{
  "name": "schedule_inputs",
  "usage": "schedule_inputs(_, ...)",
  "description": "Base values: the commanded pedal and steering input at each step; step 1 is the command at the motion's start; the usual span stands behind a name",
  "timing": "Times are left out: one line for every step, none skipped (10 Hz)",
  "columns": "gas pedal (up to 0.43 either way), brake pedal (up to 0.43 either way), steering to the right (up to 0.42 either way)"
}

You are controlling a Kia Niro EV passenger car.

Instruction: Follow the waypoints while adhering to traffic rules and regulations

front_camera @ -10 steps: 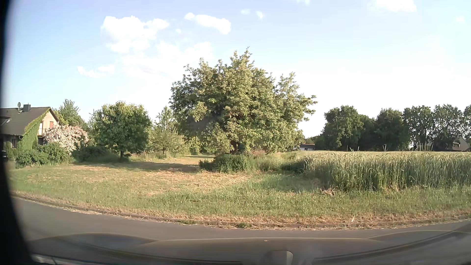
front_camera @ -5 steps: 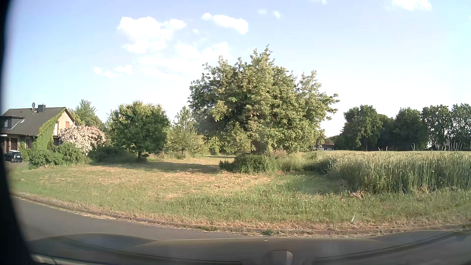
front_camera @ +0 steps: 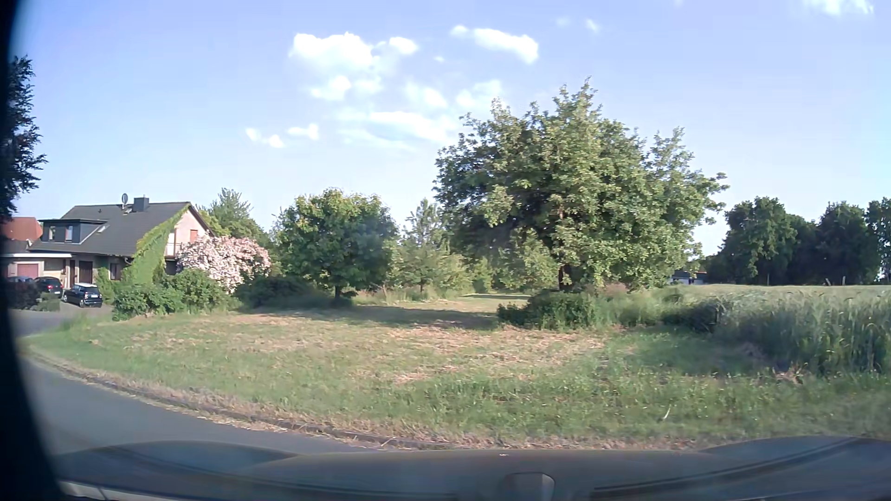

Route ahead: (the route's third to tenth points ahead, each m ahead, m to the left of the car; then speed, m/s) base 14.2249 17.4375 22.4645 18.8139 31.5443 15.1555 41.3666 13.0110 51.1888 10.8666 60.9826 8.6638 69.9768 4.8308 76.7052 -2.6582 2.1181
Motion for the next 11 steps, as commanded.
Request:
schedule_inputs(0.299, 0.006, -0.796)
schedule_inputs(0.287, 0.006, -0.798)
schedule_inputs(0.268, 0.006, -0.798)
schedule_inputs(0.248, 0.006, -0.796)
schedule_inputs(0.228, 0.006, -0.795)
schedule_inputs(0.220, 0.006, -0.791)
schedule_inputs(0.197, 0.006, -0.784)
schedule_inputs(0.197, 0.006, -0.774)
schedule_inputs(0.189, 0.006, -0.757)
schedule_inputs(0.157, 0.006, -0.733)
schedule_inputs(0.138, 0.006, -0.705)
